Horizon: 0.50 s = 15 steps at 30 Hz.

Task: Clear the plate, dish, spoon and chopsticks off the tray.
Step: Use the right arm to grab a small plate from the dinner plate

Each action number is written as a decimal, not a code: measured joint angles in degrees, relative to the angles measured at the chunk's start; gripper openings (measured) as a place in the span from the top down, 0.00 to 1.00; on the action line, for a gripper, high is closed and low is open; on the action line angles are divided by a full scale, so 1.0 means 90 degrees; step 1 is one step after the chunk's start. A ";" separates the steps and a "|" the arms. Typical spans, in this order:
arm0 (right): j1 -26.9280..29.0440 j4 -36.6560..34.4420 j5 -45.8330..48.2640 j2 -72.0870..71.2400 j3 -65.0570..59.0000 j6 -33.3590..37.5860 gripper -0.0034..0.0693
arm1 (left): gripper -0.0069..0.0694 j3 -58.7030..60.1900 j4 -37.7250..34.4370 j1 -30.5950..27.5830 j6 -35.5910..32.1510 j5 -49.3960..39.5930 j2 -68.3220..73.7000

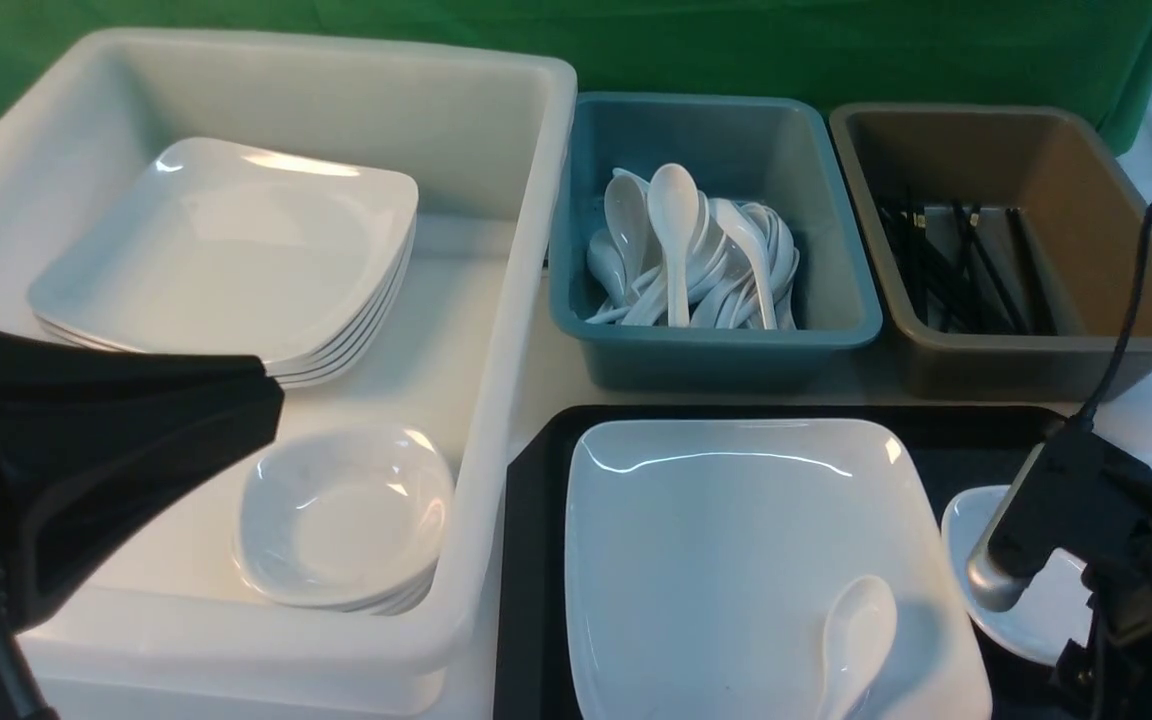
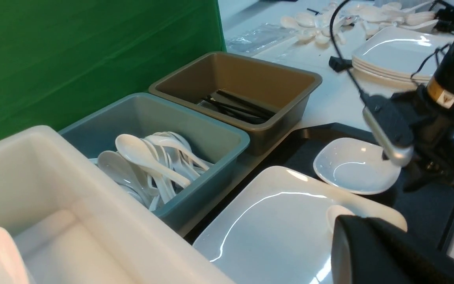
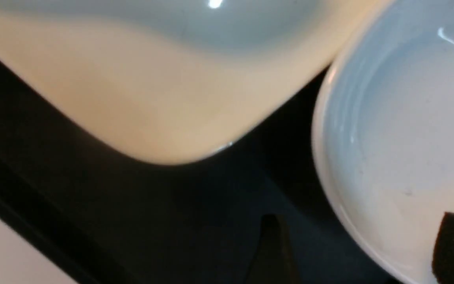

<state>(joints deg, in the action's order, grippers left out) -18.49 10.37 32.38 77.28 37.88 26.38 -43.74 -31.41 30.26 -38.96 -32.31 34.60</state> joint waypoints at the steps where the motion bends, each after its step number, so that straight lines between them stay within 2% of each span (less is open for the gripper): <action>1: 0.0000 0.0031 -0.0110 0.0095 -0.0007 0.0008 0.21 | 0.89 0.0000 -0.0021 0.0000 0.0000 0.0000 0.0000; 10: 0.0000 0.0993 -0.0996 0.1158 -0.0016 -0.0196 0.23 | 0.89 0.0000 -0.0036 0.0000 0.0000 -0.0005 0.0000; 14: 0.0000 0.1147 -0.1121 0.1297 0.0017 -0.0275 0.33 | 0.89 0.0000 -0.0036 0.0000 0.0000 -0.0020 0.0000; 15: 0.0000 0.1175 -0.1188 0.1327 0.0017 -0.0303 0.40 | 0.89 0.0000 -0.0039 0.0000 0.0000 -0.0027 0.0000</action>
<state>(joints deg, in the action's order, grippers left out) -18.49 20.94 21.69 89.23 38.04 23.65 -43.74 -31.75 30.26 -38.96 -32.56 34.60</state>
